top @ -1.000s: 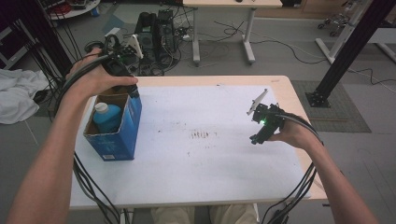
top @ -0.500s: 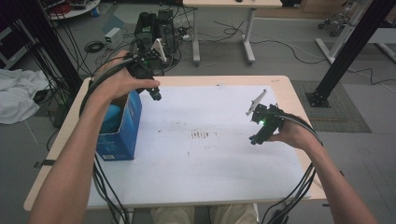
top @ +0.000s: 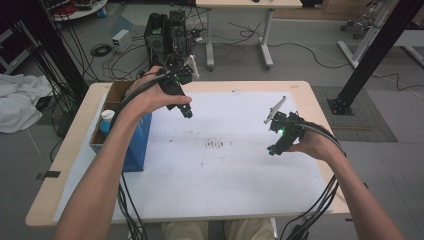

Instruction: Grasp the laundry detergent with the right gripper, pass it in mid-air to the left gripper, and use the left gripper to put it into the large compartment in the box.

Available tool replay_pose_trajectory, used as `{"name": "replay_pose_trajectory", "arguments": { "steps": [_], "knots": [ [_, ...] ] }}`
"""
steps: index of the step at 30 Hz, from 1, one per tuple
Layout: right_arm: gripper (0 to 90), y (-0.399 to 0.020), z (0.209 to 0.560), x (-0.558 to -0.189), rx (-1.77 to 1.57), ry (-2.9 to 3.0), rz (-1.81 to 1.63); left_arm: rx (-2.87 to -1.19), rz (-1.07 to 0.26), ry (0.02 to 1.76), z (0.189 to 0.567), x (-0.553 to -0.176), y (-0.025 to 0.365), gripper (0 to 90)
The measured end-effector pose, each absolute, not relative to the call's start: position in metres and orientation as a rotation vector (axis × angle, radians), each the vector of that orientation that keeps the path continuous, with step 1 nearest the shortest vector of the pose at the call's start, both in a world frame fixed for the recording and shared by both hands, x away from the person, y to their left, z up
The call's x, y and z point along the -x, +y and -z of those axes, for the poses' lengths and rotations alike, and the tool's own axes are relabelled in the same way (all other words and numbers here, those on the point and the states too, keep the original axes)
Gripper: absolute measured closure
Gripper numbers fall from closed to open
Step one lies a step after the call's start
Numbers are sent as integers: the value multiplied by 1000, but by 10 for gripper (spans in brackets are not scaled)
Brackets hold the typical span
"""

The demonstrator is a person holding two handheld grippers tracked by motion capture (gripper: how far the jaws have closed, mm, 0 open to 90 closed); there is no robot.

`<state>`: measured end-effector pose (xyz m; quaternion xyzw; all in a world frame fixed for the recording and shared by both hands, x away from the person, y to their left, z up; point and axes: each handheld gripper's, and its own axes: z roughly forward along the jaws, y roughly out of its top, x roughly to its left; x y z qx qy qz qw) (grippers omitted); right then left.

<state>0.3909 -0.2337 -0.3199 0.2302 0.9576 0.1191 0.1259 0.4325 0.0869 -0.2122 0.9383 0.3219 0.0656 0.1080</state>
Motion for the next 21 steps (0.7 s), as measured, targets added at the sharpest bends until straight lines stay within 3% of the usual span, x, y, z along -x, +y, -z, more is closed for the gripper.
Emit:
{"name": "replay_pose_trajectory", "arguments": {
  "steps": [2, 4, 5, 8, 9, 11, 13, 14, 15, 16, 17, 18, 21],
  "knots": [
    [133, -234, 320, -391, -668, 2786, -350, -2763, -180, 910, 223, -432, 76, 242],
    [133, -233, 320, -392, -669, 2788, -347, -2761, -212, 966, 206, -433, 95, 242],
    [133, -233, 320, -392, -669, 2792, -345, -2769, -159, 875, 231, -430, 70, 242],
    [133, -236, 318, -387, -682, 2779, -354, -2761, -144, 844, 239, -429, 64, 242],
    [133, -237, 317, -387, -674, 2777, -354, -2761, -193, 927, 219, -432, 79, 242],
    [133, -235, 319, -388, -679, 2783, -347, -2746, -131, 809, 250, -426, 60, 242],
    [133, -237, 317, -387, -685, 2778, -352, -2753, -117, 778, 258, -424, 57, 242],
    [133, -240, 315, -387, -690, 2770, -362, -2757, -140, 841, 241, -429, 63, 242],
    [133, -237, 317, -387, -688, 2776, -353, -2756, -98, 775, 265, -424, 55, 242],
    [133, -241, 315, -386, -693, 2771, -362, -2752, -109, 774, 261, -424, 56, 242],
    [133, -241, 315, -387, -690, 2770, -362, -2761, -197, 948, 211, -433, 88, 242],
    [133, -234, 320, -392, -665, 2788, -349, -2783, -80, 772, 273, -422, 51, 242],
    [133, -242, 317, -384, -709, 2771, -355, -2797, -72, 751, 274, -420, 49, 241]
  ]
}}
